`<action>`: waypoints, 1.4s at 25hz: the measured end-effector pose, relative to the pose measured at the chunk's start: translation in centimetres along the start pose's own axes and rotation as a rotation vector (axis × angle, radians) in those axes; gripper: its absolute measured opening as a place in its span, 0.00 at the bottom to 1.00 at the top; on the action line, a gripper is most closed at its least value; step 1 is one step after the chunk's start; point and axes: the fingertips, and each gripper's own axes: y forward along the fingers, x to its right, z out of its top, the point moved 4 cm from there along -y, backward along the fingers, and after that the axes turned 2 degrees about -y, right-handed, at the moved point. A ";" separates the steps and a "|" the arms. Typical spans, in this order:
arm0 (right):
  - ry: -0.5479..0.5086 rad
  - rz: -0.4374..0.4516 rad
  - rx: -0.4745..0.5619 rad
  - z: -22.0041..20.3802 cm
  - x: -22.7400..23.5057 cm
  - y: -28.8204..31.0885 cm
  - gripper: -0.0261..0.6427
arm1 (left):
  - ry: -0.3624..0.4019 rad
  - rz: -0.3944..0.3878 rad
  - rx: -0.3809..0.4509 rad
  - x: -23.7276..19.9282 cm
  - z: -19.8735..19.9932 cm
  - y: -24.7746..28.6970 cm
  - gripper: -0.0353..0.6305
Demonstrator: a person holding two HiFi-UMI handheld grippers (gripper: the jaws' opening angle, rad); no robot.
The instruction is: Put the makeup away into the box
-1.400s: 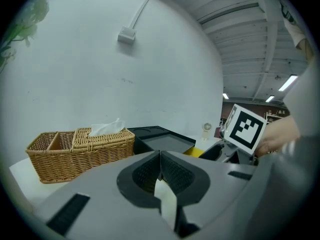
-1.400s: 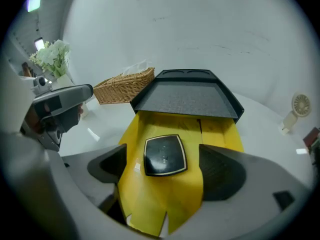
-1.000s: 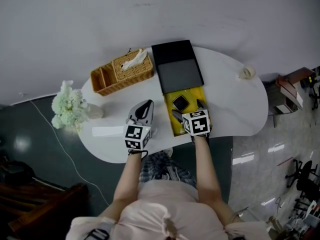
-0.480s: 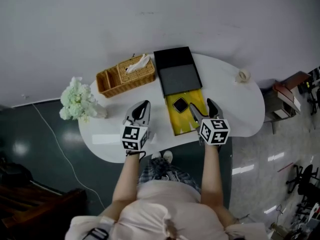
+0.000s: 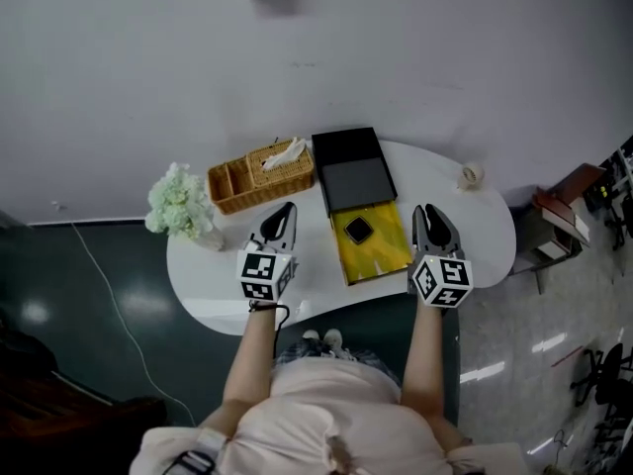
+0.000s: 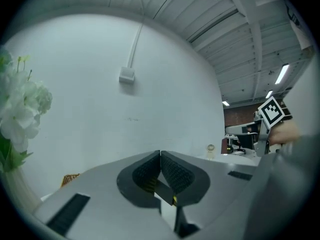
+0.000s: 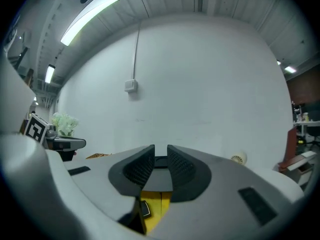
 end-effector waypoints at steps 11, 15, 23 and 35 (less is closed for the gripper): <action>-0.041 -0.062 0.090 2.8 0.4 -1.6 0.06 | 0.020 0.038 0.060 -0.9 2.7 -1.9 0.09; -0.048 -0.084 0.102 3.1 0.6 -2.0 0.06 | 0.013 0.056 0.073 -1.3 3.2 -2.2 0.09; 0.019 -0.165 0.092 2.2 1.8 -2.8 0.06 | 0.006 0.050 0.074 -1.3 3.0 -2.2 0.09; -0.001 -0.198 0.085 2.3 2.3 -2.8 0.06 | -0.011 0.044 0.063 -1.7 2.6 -2.0 0.09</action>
